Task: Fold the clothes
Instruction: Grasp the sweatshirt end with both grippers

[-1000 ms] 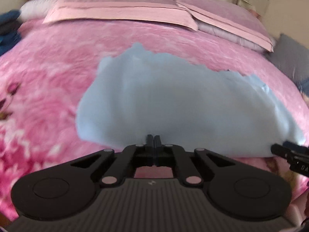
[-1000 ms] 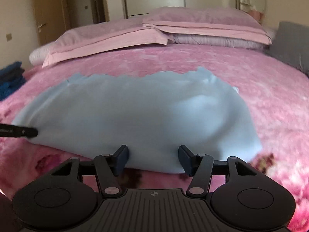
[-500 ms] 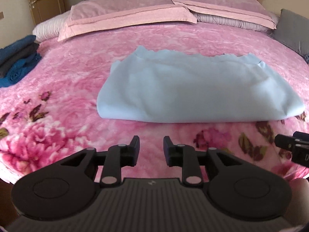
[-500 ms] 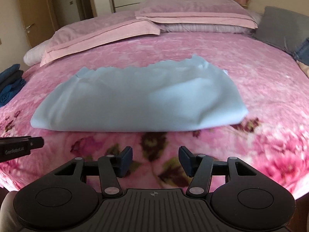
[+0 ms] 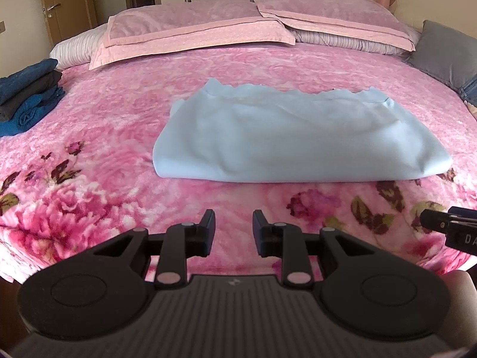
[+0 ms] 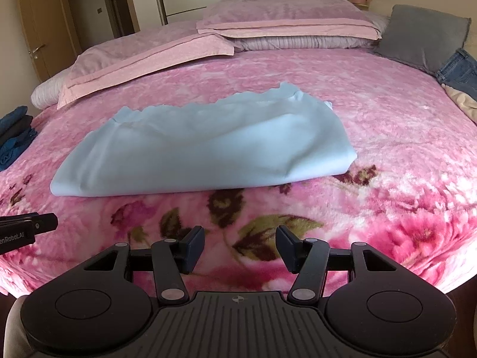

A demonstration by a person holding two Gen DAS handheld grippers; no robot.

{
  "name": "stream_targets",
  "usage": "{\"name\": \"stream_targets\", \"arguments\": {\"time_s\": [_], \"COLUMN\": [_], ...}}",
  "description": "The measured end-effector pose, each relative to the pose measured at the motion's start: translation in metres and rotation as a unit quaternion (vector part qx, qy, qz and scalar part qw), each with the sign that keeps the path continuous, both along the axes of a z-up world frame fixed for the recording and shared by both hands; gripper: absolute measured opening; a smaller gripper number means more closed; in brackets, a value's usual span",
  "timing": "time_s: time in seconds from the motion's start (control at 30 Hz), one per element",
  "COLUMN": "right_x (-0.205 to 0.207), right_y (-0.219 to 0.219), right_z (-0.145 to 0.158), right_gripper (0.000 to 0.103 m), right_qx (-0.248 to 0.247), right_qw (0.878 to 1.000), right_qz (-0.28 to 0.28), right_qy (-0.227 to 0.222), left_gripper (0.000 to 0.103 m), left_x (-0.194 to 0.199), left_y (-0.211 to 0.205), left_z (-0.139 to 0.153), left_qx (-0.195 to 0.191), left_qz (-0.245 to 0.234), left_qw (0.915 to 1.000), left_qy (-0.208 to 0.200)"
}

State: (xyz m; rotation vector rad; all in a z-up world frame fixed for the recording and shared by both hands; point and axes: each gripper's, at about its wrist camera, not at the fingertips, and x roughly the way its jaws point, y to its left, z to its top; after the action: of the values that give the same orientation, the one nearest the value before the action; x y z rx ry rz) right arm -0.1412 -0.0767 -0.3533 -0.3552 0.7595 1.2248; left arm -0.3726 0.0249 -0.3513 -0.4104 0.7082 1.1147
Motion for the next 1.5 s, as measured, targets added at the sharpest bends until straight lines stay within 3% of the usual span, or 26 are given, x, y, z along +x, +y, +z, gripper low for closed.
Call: {"name": "stream_targets", "arguments": {"time_s": [0.13,0.23,0.33,0.43,0.5,0.6,0.67,0.8,0.97,1.03,1.13,1.27,1.37,1.5], "right_x": [0.006,0.023,0.05,0.077,0.091,0.112,0.126,0.139,0.154,0.153,0.153,0.165,0.168,0.161], "right_y": [-0.004,-0.008,-0.012,-0.013,-0.01,-0.006,-0.003,0.015,0.012,0.012,0.016,0.026,0.023,0.02], "right_z": [0.0,-0.006,-0.016,-0.027,-0.032,-0.04,-0.045,-0.051,-0.061,-0.063,-0.062,-0.068,-0.07,-0.064], "right_gripper": [0.056,0.056,0.056,0.056,0.056,0.056,0.056,0.055,0.055,0.055,0.054,0.023,0.013,0.008], "right_qx": [0.009,0.028,0.059,0.09,0.103,0.122,0.134,0.116,0.134,0.138,0.145,0.141,0.138,0.138], "right_qw": [1.0,0.996,0.98,0.957,0.945,0.924,0.91,0.91,0.888,0.893,0.9,0.899,0.899,0.906], "right_qz": [-0.006,-0.016,-0.043,-0.078,-0.099,-0.129,-0.149,-0.187,-0.214,-0.208,-0.213,-0.237,-0.237,-0.236], "right_qy": [0.018,0.079,0.187,0.265,0.294,0.338,0.364,0.352,0.385,0.373,0.351,0.34,0.342,0.323], "left_gripper": [0.025,0.032,0.037,0.038,0.038,0.039,0.039,0.037,0.04,0.039,0.035,0.024,0.015,0.013], "left_x": [-0.01,-0.033,-0.059,-0.081,-0.089,-0.092,-0.089,-0.076,-0.077,-0.079,-0.078,-0.078,-0.08,-0.077], "left_y": [0.003,0.019,0.04,0.065,0.079,0.098,0.109,0.128,0.134,0.137,0.143,0.151,0.151,0.143], "left_z": [-0.002,-0.008,-0.016,-0.028,-0.034,-0.038,-0.04,-0.048,-0.058,-0.061,-0.061,-0.06,-0.058,-0.047], "left_qx": [-0.009,-0.048,-0.101,-0.149,-0.16,-0.163,-0.166,-0.162,-0.151,-0.148,-0.149,-0.154,-0.152,-0.127], "left_qz": [-0.001,0.023,0.056,0.1,0.125,0.135,0.135,0.14,0.144,0.15,0.151,0.157,0.155,0.138], "left_qw": [0.9995,0.993,0.9725,0.9382,0.9255,0.9171,0.9198,0.9393,0.9357,0.9308,0.932,0.9341,0.9358,0.9483], "left_qy": [-0.032,-0.106,-0.202,-0.296,-0.32,-0.338,-0.329,-0.268,-0.284,-0.299,-0.294,-0.281,-0.278,-0.256]}}
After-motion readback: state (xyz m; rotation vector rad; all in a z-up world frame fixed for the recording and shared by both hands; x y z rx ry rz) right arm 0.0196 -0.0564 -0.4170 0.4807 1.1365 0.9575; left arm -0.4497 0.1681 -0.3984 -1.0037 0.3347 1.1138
